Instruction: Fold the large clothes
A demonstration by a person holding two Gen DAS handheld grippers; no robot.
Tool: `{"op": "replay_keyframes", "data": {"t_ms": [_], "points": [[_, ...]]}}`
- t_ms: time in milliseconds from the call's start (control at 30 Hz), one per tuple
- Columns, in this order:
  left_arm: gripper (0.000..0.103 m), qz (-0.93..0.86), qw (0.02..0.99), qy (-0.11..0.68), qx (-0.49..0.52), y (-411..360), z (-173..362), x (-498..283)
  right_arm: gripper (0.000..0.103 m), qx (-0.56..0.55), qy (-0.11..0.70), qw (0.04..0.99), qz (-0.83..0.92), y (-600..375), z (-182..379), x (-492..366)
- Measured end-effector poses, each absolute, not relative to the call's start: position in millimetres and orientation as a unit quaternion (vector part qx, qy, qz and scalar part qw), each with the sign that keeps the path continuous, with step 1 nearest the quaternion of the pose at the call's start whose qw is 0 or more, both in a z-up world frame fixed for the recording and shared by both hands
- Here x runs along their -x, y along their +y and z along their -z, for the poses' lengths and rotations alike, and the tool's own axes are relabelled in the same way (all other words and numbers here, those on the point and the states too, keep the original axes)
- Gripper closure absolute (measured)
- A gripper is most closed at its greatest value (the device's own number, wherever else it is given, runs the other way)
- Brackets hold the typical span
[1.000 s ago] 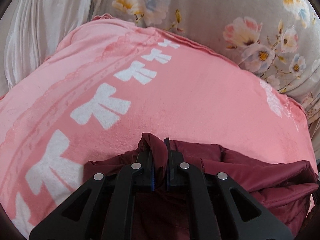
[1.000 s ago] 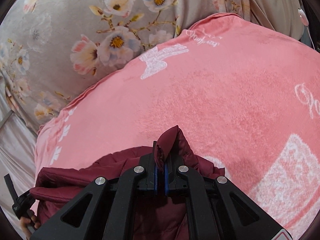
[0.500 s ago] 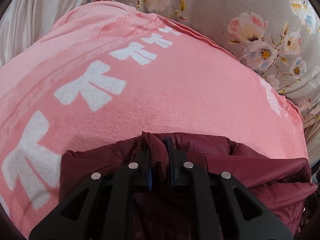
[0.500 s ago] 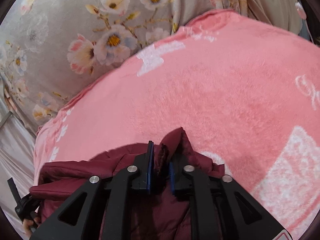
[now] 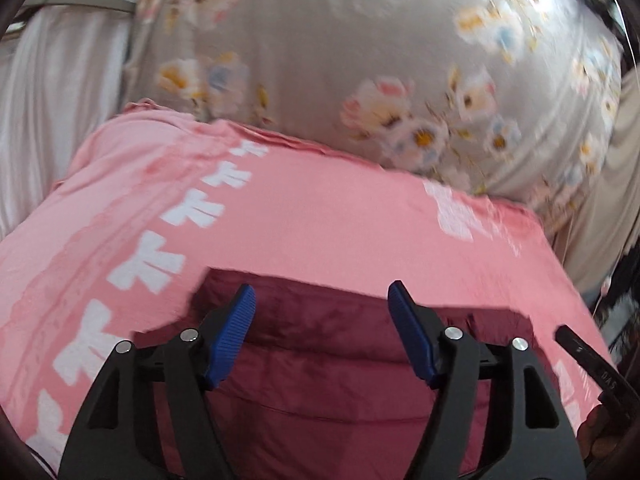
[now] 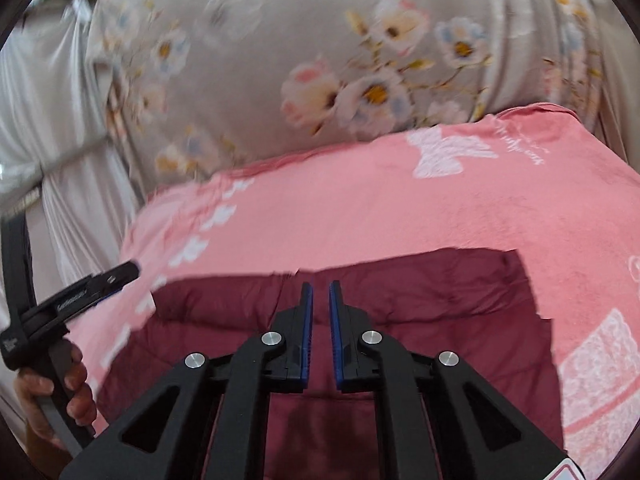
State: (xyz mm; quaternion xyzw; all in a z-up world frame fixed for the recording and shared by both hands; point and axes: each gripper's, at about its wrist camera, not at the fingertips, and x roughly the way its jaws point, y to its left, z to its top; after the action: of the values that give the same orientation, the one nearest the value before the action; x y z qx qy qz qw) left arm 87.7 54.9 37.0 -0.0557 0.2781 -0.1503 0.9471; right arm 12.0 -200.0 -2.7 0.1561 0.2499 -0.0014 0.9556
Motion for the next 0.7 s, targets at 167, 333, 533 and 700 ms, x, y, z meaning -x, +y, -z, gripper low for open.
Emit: {"op": "replay_keyframes", "data": {"t_ms": [167, 333, 533, 700], "points": [[0.041, 0.15, 0.94, 0.307, 0.01, 12.4, -3.0, -107.7, 0.096, -0.131, 0.297, 0.946, -0.004, -175.8, 21.5, -46.8], [0.041, 0.135, 0.93, 0.341, -0.004, -0.3, 25.9, -131.8, 0.096, -0.119, 0.326, 0.938, -0.002, -171.1, 39.2, -75.9], [0.041, 0.105, 0.928, 0.357, 0.014, 12.8, 44.0, -153.3, 0.097, -0.124, 0.36, 0.925, 0.0, -176.1, 59.3, -104.5], [0.04, 0.099, 0.925, 0.366, 0.029, 19.7, 59.6, -162.6, 0.103, -0.142, 0.372, 0.917, -0.001, -180.1, 76.2, -113.0]]}}
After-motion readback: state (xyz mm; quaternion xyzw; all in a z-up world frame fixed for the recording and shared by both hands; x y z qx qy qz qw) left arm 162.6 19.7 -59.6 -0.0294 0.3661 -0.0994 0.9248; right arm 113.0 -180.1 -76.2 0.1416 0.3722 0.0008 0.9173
